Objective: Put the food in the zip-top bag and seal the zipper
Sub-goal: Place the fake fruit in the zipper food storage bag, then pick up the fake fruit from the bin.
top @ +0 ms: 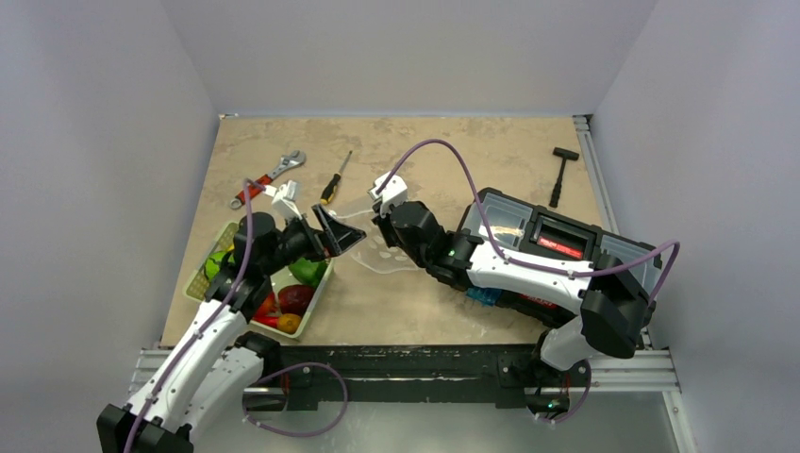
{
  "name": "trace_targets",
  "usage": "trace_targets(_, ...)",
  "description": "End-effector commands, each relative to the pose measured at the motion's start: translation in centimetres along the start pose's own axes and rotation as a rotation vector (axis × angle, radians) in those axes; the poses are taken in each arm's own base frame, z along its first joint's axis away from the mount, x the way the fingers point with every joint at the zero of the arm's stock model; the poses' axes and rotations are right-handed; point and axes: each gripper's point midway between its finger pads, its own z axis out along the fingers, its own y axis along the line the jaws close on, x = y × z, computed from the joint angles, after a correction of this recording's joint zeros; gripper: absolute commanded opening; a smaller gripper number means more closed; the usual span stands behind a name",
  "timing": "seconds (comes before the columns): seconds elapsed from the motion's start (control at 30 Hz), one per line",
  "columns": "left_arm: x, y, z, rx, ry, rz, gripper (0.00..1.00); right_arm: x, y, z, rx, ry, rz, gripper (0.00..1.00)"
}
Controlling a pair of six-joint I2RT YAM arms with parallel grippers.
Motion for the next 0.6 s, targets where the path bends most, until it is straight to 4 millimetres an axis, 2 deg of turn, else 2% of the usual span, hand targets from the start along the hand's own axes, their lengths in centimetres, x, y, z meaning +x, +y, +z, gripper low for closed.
trace_targets(0.0, -2.1, -2.2, -2.2, 0.005, -0.067, 0.125, 0.99, -3.4, 0.1, -0.8, -0.013, -0.081, 0.051, 0.00)
trace_targets(0.1, -2.8, -2.0, -4.2, -0.068, -0.096, 0.185, 0.99, -3.4, 0.0, -0.7, -0.011, -0.082, 0.053, 0.00)
trace_targets(0.17, -3.3, -1.1, -6.1, -0.168, -0.126, 0.213, 0.99, -3.4, 0.0, -0.8, -0.012, -0.082, 0.052, 0.00)
trace_targets(0.23, -4.2, 1.2, -8.4, -0.344, -0.184, 0.220, 0.98, -3.2, 0.1, -0.7, -0.014, -0.080, 0.053, 0.00)
trace_targets(0.43, -6.6, 9.0, -17.6, -0.962, -0.382, 0.189, 1.00, -3.1, 0.1, -0.8, -0.016, -0.081, 0.056, 0.00)
trace_targets(0.5, -6.9, 10.5, -19.7, -1.105, -0.409, 0.199, 1.00, -3.0, 0.0, -0.9, -0.016, -0.078, 0.054, 0.00)
trace_targets(0.57, -7.3, 11.5, -20.7, -1.220, -0.414, 0.220, 1.00, -3.0, 0.0, -1.0, -0.016, -0.080, 0.058, 0.00)
